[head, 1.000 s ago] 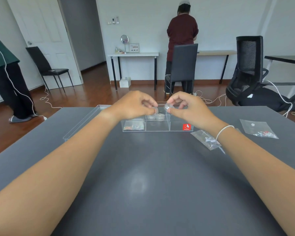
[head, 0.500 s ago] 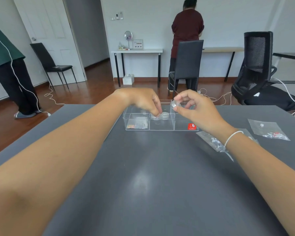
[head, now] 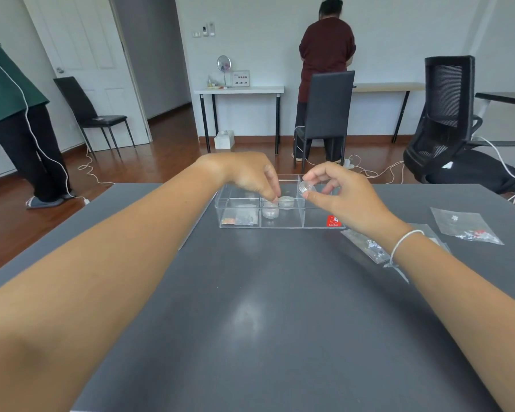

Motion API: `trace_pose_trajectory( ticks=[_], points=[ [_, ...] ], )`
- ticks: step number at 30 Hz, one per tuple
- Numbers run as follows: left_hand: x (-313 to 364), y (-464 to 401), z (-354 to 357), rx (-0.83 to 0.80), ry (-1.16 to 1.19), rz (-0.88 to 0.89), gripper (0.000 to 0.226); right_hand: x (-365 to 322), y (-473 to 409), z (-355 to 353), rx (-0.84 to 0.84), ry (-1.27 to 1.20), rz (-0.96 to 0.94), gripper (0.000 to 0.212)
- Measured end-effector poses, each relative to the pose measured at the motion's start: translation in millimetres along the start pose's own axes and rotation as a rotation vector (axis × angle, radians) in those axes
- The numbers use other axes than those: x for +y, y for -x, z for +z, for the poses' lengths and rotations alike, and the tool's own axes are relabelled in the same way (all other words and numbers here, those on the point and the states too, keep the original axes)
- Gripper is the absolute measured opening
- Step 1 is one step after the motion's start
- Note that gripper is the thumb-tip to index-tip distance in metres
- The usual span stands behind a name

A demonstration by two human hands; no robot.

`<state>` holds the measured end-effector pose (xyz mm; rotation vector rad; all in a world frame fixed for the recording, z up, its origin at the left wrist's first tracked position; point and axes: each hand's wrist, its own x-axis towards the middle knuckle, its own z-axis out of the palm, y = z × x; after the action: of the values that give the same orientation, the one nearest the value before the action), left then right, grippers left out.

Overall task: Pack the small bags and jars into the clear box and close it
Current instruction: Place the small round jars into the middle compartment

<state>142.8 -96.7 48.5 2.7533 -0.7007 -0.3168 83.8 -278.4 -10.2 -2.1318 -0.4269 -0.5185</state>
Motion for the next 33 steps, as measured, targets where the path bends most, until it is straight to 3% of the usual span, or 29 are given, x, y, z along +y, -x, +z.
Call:
trace_pose_trajectory(
  ticks=[6, 11, 25, 33],
  points=[
    [-26.5, 36.3, 9.5, 0.318, 0.186, 0.081, 0.018, -1.7, -3.1, 2.7, -0.051, -0.011, 0.006, 0.015],
    [-55.6, 63.4, 31.5, 0.459, 0.265, 0.043, 0.014, -4.7, -18.4, 7.9, -0.152, 0.071, 0.067, 0.013],
    [-74.4, 68.9, 40.5, 0.512, 0.415, 0.009, 0.005, -24.7, -64.1, 15.9, -0.581, 0.390, 0.245, 0.012],
    [-75.0, 67.7, 41.2, 0.520, 0.429, 0.004, 0.007, -20.7, -67.5, 20.9, -0.615, 0.416, 0.260, 0.012]
  ],
)
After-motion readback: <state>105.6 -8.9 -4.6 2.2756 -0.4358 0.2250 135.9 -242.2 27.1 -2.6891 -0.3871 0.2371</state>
